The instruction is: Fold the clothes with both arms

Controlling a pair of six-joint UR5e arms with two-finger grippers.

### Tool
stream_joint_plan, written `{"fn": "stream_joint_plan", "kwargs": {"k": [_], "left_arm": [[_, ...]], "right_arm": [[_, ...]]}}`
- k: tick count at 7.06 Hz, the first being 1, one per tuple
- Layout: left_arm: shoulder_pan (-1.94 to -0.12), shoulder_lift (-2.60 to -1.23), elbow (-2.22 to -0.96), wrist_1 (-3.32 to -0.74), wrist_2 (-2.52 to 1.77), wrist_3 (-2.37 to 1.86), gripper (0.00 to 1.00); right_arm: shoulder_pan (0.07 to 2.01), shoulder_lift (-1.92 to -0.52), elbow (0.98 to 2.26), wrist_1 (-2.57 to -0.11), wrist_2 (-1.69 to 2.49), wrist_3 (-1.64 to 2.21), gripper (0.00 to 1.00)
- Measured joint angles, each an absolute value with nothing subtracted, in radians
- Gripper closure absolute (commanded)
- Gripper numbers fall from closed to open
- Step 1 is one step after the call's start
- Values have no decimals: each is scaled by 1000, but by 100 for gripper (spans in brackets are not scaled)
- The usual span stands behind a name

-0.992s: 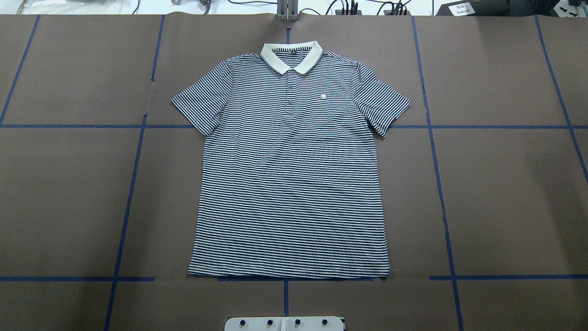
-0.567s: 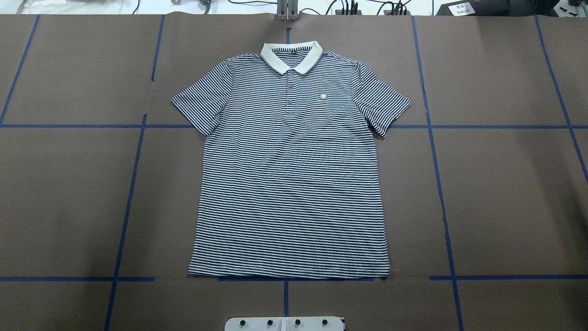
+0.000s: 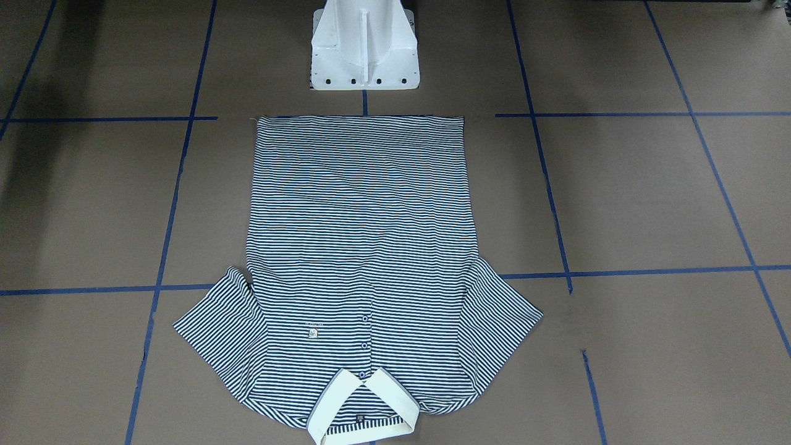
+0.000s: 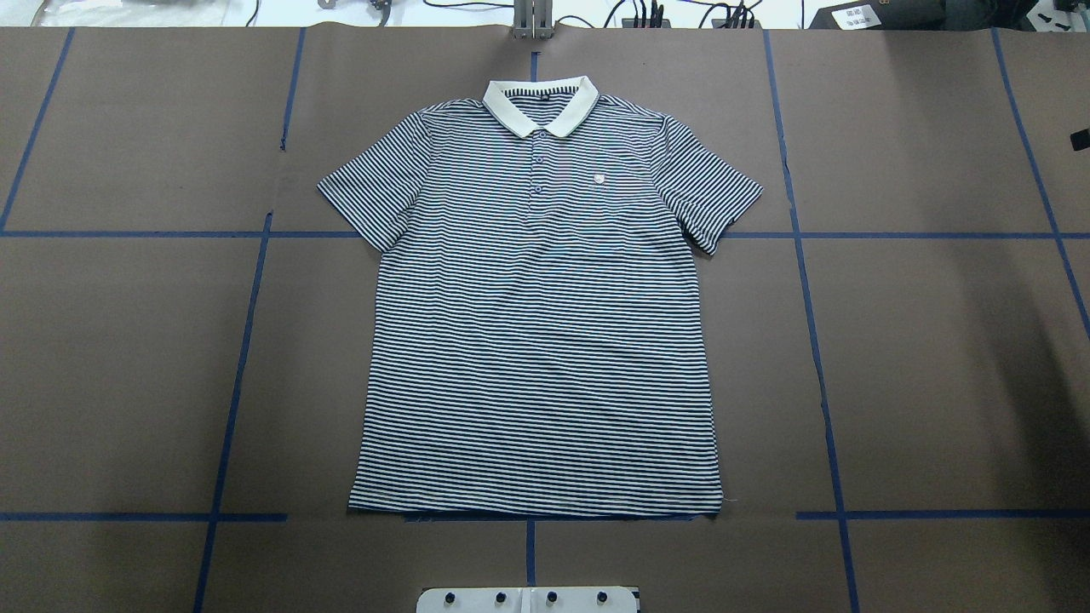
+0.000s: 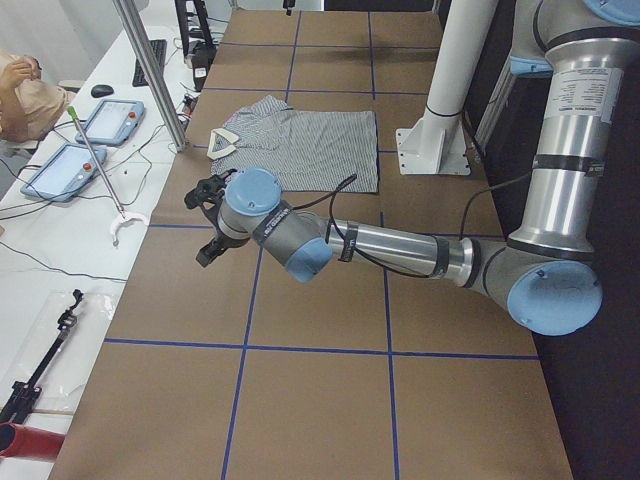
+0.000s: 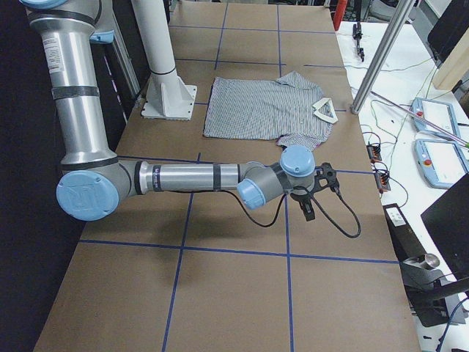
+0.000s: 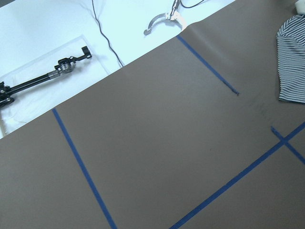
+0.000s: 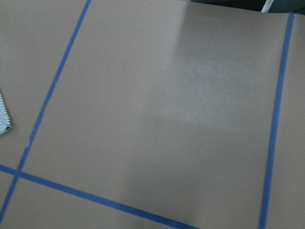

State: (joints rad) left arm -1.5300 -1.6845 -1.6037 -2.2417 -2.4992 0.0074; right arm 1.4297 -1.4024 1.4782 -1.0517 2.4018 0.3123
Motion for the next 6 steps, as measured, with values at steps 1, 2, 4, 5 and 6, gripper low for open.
{"fn": "stream_joint_plan", "kwargs": {"k": [1,2,4,5,6], "left_arm": [[-1464,-1688,-1585,-2296,-2493,-66,4],[-1401,-1693,-1577,-2329,-2462,-152,7],[-1327,-1700,-1572,-2392,-2408,-284,6],[-1312,-1705,-1570,-2405,-2402,-306,6],[-1307,-1710,-1568,-2409,-2400,-314,5]], "right_arm": [[1364,-1351,1489,-1046,2367,464,5],[1283,-1301,1502,-1045,2304,606,20],[1080,-1194,1502,-1044,2096,889,41],[991,-1148,1489,-1046,1993,987,43],[937,-1121,1461,-1035,1935,1030,43]]}}
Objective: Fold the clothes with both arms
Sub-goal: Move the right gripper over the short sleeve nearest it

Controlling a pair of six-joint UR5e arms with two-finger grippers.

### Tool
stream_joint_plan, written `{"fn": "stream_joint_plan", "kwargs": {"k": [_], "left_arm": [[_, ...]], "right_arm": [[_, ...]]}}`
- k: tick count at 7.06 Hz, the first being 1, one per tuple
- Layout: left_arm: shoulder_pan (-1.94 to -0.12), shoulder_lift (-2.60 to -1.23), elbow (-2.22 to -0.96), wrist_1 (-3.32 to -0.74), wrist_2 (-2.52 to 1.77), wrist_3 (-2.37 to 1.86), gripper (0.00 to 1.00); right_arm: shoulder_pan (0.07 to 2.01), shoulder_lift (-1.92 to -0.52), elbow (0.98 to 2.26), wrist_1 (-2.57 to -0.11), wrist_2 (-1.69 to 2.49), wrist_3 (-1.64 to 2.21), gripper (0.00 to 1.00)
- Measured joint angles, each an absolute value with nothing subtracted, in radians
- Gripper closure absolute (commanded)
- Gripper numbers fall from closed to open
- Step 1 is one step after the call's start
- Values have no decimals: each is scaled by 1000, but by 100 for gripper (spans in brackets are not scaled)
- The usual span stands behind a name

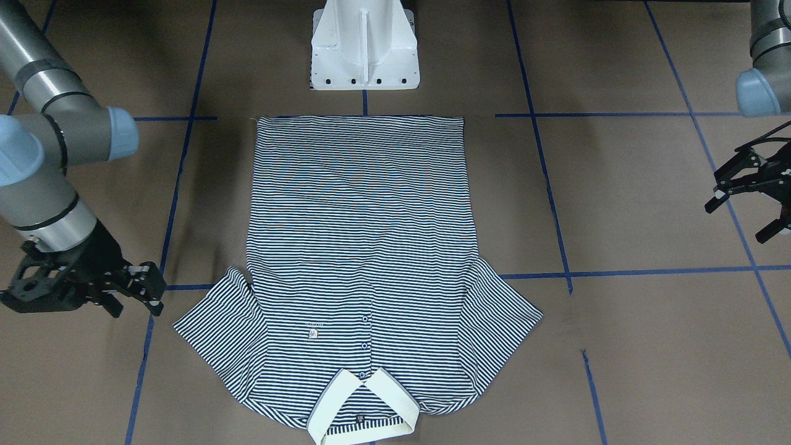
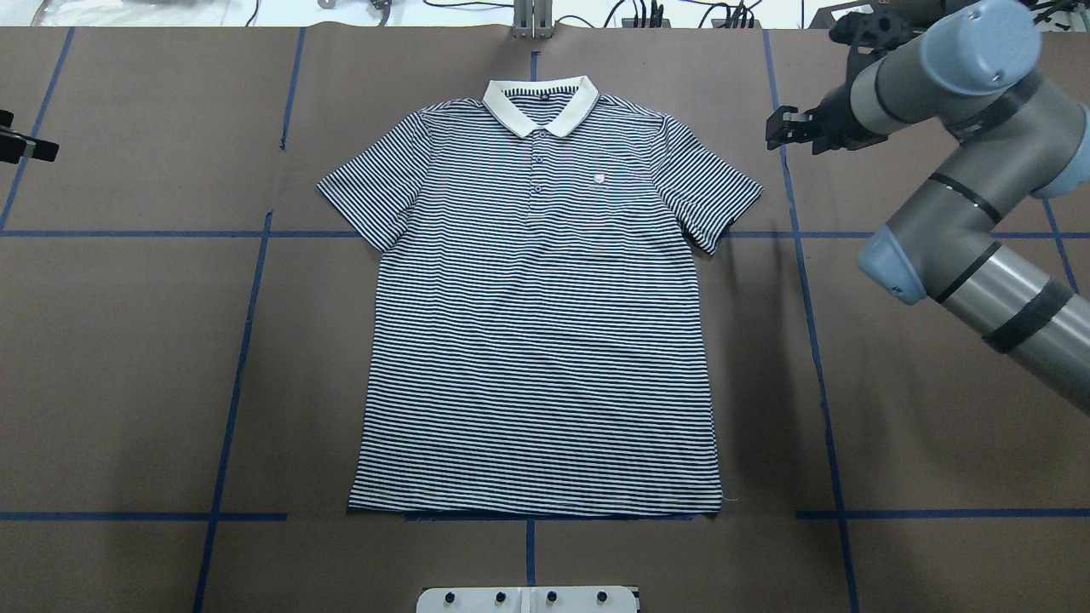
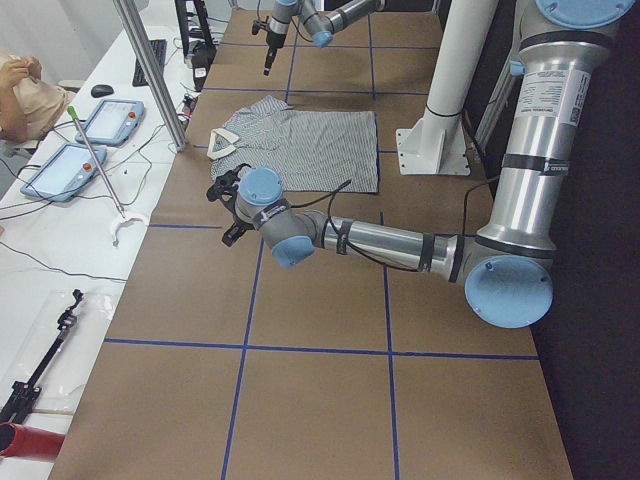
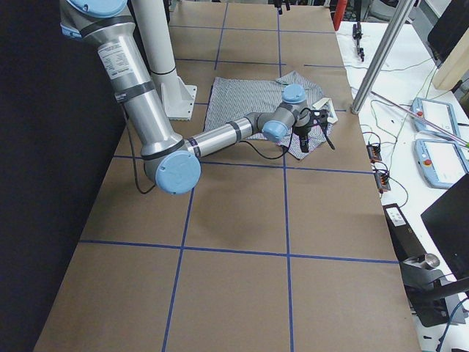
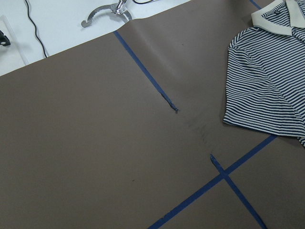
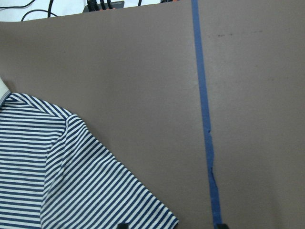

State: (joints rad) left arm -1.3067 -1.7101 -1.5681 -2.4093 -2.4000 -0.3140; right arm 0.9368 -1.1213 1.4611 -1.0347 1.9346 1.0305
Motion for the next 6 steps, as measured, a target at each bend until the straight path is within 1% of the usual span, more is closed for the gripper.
{"fn": "stream_joint_plan", "kwargs": {"k": [2,3,6], "left_arm": [[-1304,-1713,-1569,-2412,-2399,-317,4],[-1304,-1713,-1569,-2413,-2399,-317,4],[-1303,-1713,-1570,-2413,-2399,-318,3]], "right_arm": [[891,-1100,1350,-930,1884,1049,44],[874,-1098,1315,-902,1860,1051,45],[840,-1079,1264,-887,1805,1051,46]]}}
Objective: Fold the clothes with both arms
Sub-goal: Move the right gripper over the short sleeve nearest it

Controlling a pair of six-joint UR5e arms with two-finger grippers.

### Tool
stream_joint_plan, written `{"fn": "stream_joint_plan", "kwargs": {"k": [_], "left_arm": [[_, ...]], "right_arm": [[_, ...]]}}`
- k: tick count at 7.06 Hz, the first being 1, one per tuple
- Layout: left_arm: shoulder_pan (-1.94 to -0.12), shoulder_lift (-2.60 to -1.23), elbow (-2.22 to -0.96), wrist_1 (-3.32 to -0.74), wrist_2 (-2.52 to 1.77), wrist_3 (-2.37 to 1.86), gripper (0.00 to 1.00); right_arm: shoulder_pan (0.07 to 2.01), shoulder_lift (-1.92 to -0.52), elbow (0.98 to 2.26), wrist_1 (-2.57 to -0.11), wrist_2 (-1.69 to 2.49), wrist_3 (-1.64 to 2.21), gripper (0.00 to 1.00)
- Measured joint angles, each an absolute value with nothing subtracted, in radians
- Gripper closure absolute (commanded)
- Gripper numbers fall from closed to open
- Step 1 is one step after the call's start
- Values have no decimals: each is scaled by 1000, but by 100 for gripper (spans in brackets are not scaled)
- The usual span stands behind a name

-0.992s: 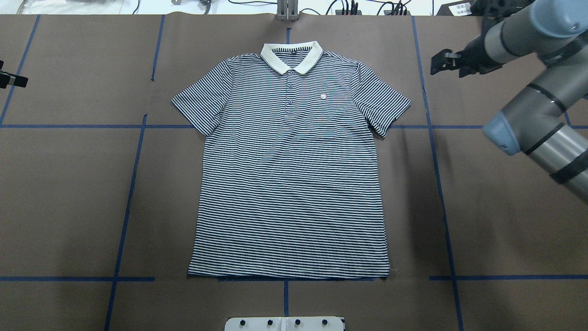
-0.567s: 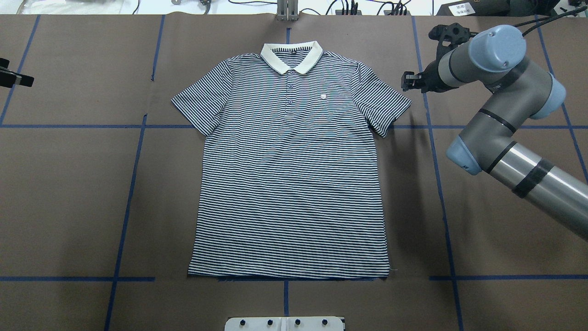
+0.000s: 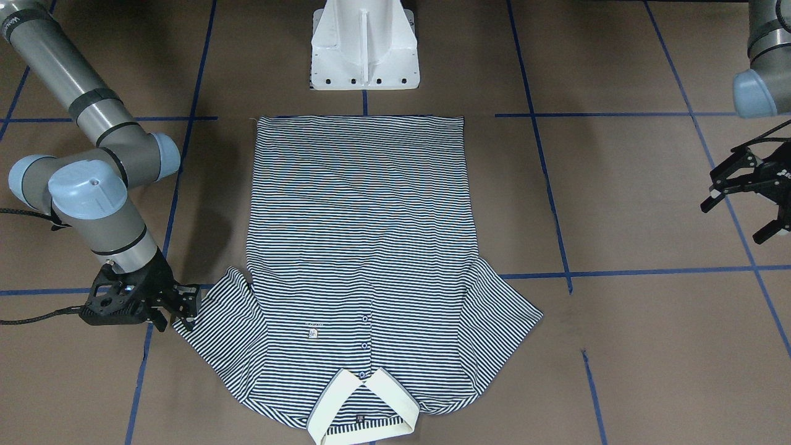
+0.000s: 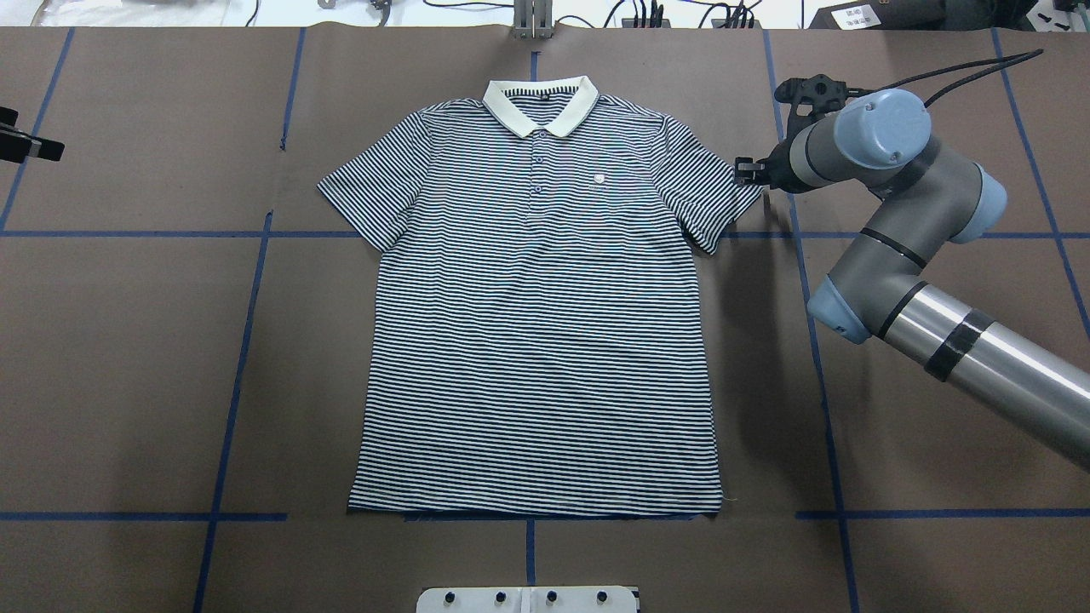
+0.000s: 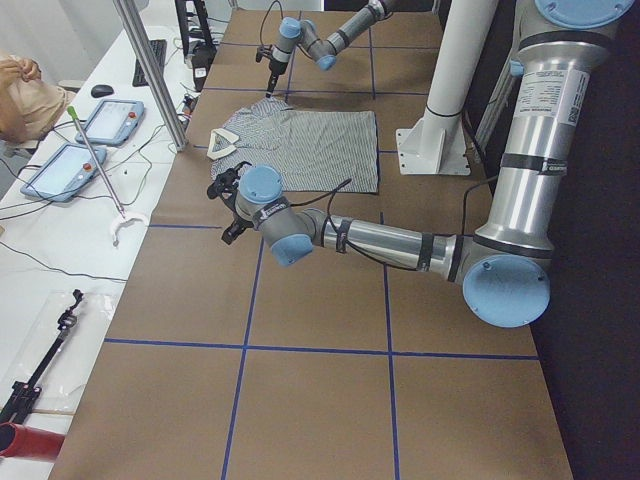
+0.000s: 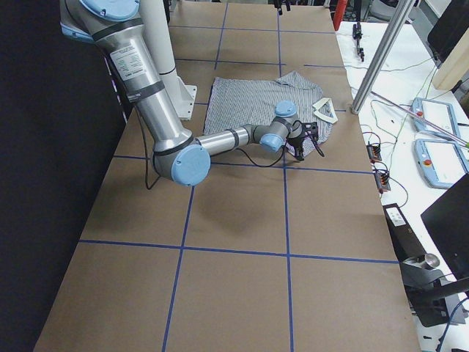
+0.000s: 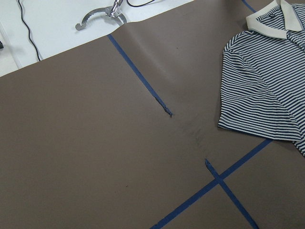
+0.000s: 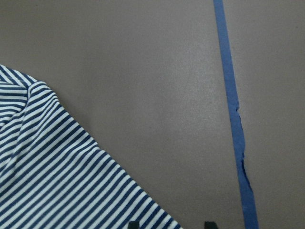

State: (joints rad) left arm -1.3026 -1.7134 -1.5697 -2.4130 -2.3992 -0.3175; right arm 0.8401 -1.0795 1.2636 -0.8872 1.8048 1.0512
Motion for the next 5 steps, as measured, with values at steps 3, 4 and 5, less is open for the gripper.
{"fn": "stream_joint_plan", "kwargs": {"k": [3,4,5], "left_arm": [[-1302,-1713,-1569,-2413,-2399,-318,2],[-1302,-1713,-1570,-2413,-2400,-318,2],[-1302,-1713,-1570,-2413,-2400,-318,2]], "right_arm": [[830,-1078,1244,-888,1792,1050,100],[830,-1078,1243,-888,1791,1050,100],[830,-1070,1242,-891,1794,1047,100]]}}
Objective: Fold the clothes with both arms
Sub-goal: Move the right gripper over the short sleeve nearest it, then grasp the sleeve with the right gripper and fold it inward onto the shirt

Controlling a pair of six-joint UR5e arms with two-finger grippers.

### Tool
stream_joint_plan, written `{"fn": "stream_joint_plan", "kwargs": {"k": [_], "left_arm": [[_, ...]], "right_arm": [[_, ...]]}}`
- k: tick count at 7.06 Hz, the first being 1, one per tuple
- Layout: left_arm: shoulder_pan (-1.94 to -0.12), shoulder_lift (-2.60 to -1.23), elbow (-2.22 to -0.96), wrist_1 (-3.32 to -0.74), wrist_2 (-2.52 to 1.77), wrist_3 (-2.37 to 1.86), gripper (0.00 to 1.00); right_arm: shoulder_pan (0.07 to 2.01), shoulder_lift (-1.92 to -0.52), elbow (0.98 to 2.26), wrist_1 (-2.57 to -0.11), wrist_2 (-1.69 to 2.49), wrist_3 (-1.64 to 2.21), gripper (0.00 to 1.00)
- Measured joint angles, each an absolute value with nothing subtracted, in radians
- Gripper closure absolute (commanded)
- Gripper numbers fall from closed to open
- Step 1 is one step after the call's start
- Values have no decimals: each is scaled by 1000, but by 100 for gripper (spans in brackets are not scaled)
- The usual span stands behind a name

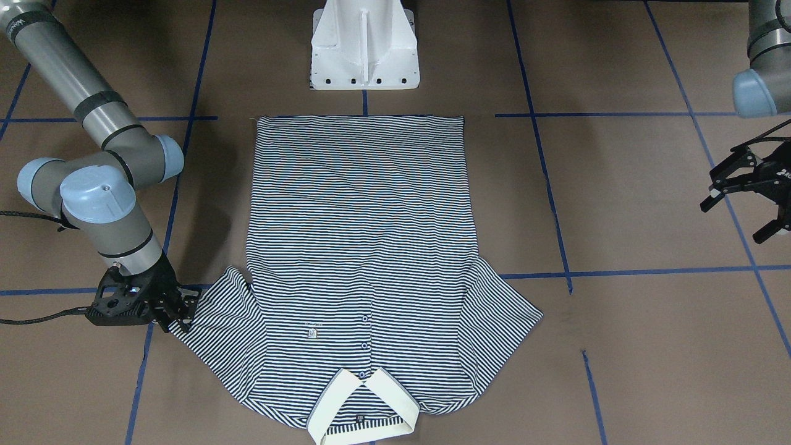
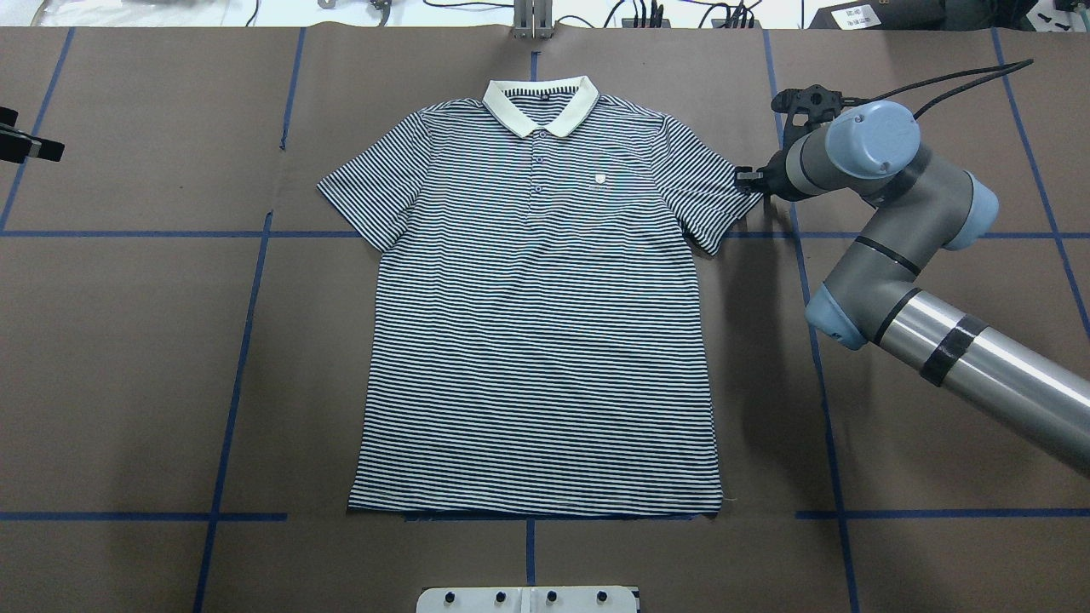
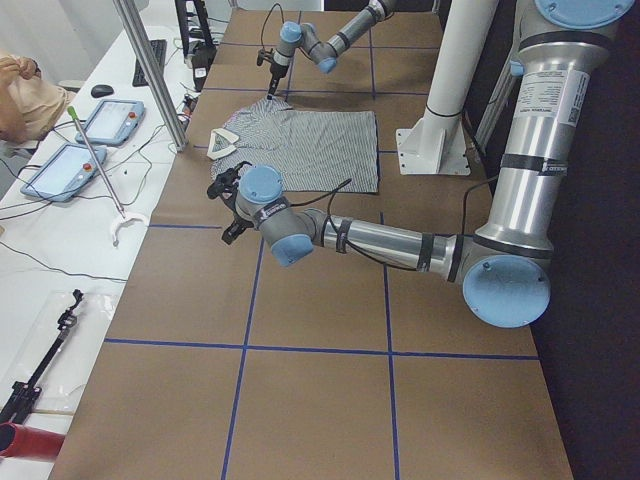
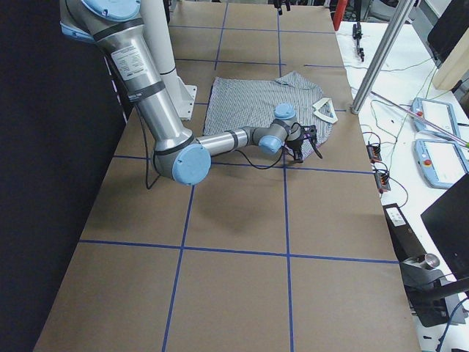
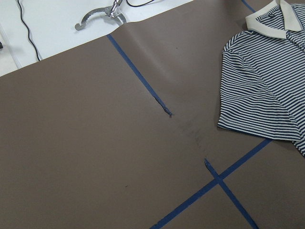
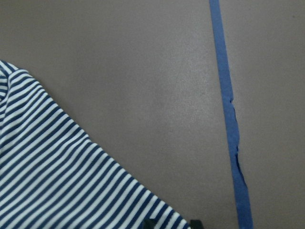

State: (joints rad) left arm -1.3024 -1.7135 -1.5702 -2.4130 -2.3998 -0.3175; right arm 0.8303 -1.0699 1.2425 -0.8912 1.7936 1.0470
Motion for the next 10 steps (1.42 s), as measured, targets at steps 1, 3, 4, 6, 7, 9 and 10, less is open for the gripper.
{"fn": "stream_joint_plan", "kwargs": {"k": [1,3,4,6,7,9,10], "left_arm": [[-1302,-1713,-1570,-2413,-2400,-318,2],[-1302,-1713,-1570,-2413,-2400,-318,2],[-1302,-1713,-1571,-2413,-2401,-318,2],[-1302,-1713,-1571,-2413,-2401,-318,2],[-1302,-1713,-1571,-2413,-2401,-318,2],[-1302,-1713,-1571,-2413,-2401,-318,2],[-1302,-1713,-1571,-2413,-2401,-318,1]], "right_arm": [[830,-1050,1246,-907,1795,1049,100],[830,-986,1263,-1003,1793,1063,100],[825,-938,1272,-1072,1785,1090,100],[776,-826,1272,-1188,1715,1220,100],[742,-776,1258,-1221,1665,1285,100],[684,-692,1177,-1237,1576,1370,100],[667,-674,1155,-1238,1549,1389,100]]}}
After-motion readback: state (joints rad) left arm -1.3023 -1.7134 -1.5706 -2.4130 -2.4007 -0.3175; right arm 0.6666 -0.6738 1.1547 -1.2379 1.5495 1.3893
